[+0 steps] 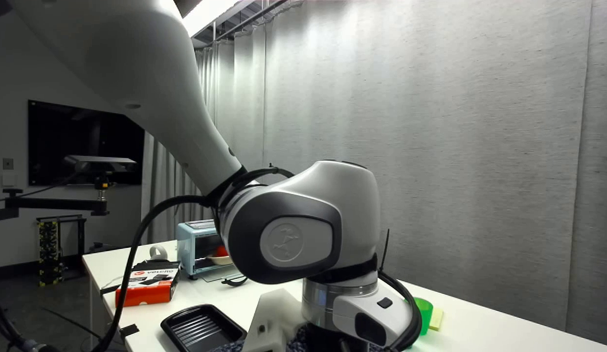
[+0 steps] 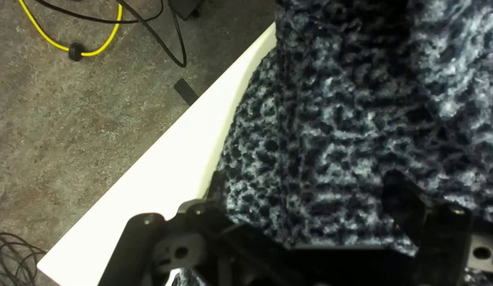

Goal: Move the cloth

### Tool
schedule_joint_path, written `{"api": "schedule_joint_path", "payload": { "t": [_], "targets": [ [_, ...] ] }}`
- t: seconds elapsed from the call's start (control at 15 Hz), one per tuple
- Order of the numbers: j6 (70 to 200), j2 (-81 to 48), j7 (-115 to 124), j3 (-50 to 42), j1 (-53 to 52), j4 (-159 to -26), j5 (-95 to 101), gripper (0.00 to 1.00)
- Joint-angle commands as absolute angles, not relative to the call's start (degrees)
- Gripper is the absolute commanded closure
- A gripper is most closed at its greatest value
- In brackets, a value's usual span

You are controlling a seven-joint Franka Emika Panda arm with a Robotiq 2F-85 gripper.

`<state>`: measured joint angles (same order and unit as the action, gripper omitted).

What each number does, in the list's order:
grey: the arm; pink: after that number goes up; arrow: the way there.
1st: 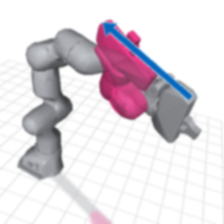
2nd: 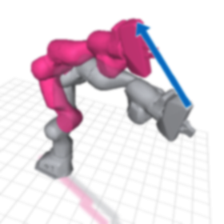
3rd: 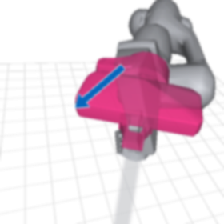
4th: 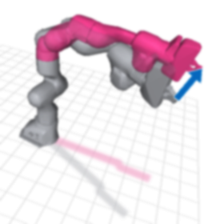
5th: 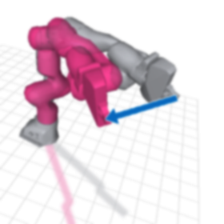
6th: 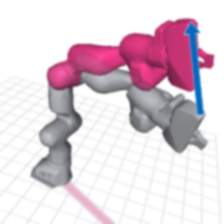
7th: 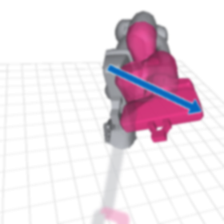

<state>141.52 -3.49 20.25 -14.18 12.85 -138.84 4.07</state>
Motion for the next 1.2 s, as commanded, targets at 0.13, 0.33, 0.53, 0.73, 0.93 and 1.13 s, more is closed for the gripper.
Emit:
{"api": "schedule_joint_path", "payload": {
  "t": [0.13,0.33,0.53,0.73,0.93,1.13],
  "targets": [
    [142.7,-6.1,30.5,-13.9,10.2,-138.9,12.6,0.00],
    [142.1,-6.9,33.9,-14.3,9.3,-138.8,16.7,0.02],
    [141.7,-7.1,36.3,-14.5,9.1,-138.8,20.3,0.33],
    [141.6,-6.7,36.1,-14.2,9.1,-138.8,20.8,0.57],
    [142.8,-5.1,22.4,-12.0,10.2,-139.5,10.8,0.27],
    [142.4,-4.1,9.4,-8.5,12.9,-139.9,-1.0,0.11]
  ]
}}
